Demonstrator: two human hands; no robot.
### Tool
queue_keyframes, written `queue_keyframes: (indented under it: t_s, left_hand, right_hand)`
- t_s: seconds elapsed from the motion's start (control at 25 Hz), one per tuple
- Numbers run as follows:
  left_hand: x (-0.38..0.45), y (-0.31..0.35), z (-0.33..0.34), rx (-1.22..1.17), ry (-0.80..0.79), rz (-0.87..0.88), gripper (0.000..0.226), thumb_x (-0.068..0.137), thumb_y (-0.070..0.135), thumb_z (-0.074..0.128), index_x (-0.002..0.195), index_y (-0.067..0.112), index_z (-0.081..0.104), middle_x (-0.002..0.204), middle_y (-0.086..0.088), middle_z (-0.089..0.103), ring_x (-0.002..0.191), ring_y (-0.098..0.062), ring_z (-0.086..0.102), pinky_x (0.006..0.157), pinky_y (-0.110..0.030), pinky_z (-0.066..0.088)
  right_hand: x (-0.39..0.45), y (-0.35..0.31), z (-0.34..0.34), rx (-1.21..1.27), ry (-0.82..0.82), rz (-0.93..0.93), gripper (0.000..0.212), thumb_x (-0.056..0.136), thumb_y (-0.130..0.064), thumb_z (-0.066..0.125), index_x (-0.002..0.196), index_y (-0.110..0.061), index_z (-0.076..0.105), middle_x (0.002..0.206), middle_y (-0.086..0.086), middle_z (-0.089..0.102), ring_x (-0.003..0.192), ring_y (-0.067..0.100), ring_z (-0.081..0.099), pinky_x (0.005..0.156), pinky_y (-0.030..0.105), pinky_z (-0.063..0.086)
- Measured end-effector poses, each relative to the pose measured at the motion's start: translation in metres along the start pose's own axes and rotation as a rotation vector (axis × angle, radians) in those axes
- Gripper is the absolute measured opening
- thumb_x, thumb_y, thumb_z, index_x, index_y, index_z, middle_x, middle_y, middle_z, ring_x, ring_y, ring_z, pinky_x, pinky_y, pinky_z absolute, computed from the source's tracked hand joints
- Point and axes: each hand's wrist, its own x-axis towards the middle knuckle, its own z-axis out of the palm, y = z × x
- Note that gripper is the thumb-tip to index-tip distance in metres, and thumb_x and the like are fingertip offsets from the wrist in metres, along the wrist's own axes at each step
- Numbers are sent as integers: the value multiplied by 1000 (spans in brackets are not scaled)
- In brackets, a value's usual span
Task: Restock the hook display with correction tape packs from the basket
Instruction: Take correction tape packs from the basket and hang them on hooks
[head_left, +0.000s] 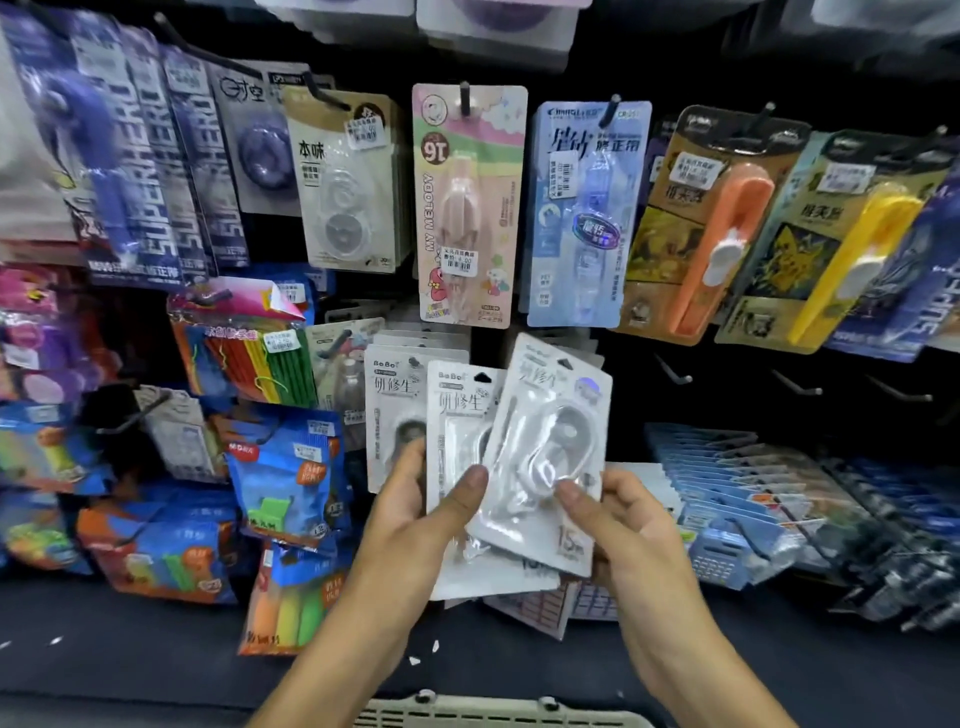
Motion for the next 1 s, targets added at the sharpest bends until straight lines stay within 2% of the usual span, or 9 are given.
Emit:
queue_keyframes:
  t_s: [0.16,0.4,0.48,0.56,0.6,0.68,0.8,0.88,1.0]
  left_hand:
    - [2,2,-6,28,130,104,39,82,26,67,121,29,65,112,6,77,101,-14,75,75,-23,60]
    - [10,18,-29,-90,240,191,35,81,25,67,115,30,67,114,4,77,98,-16,76,68,-23,60]
    - [8,17,-26,-79,199,202,36,82,24,67,117,29,66,113,5,77,98,-15,75,68,-22,59]
    - [6,13,-21,-52,134,189,39,83,25,66,122,27,62,114,3,77,99,-15,75,70,-21,59]
    - [6,10,-18,-36,106,176,38,84,25,66,122,27,61,114,2,77,99,-16,75,71,-21,59]
    - [4,6,-9,39,53,143,35,85,26,66,119,28,60,114,0,77,99,-16,75,71,-22,60]
    - [-4,3,1,258,-117,94,32,95,38,62,126,35,56,122,8,73,109,-12,71,86,-33,60]
    - [0,5,-8,623,-160,132,43,98,57,47,140,44,45,138,18,60,127,-5,57,104,-37,48]
    - [15,16,-33,1235,-11,207,71,93,73,25,156,40,24,162,13,27,150,-10,23,122,-43,22]
  right_hand:
    - [6,-7,-20,-83,77,37,26,93,-27,67,118,-22,63,79,9,77,44,22,58,41,28,47]
    - [3,-6,-33,-160,172,1,33,93,-9,67,122,-25,69,76,1,77,40,0,55,38,11,39]
    - [2,-5,-29,-113,189,14,46,92,-7,69,133,-27,63,94,-5,79,48,3,63,45,17,50]
    - [-1,1,-26,-58,196,42,66,89,-15,75,143,-42,48,125,-16,67,76,7,75,76,36,63]
    - [-3,2,-24,-80,172,43,72,86,-25,78,144,-47,43,135,-21,58,91,5,75,92,41,58]
    - [-6,4,-13,-126,16,53,79,76,-38,86,141,-47,43,133,-19,62,102,4,72,94,38,56]
    - [-7,10,3,-22,-184,109,62,75,-17,84,131,-26,59,110,5,77,97,24,76,76,34,61]
    - [-5,6,4,47,-108,121,35,84,-9,78,117,-17,69,107,9,78,96,32,75,76,38,61]
    - [-1,1,-10,-11,97,81,13,96,-8,64,105,-14,70,92,9,79,61,22,72,47,25,53]
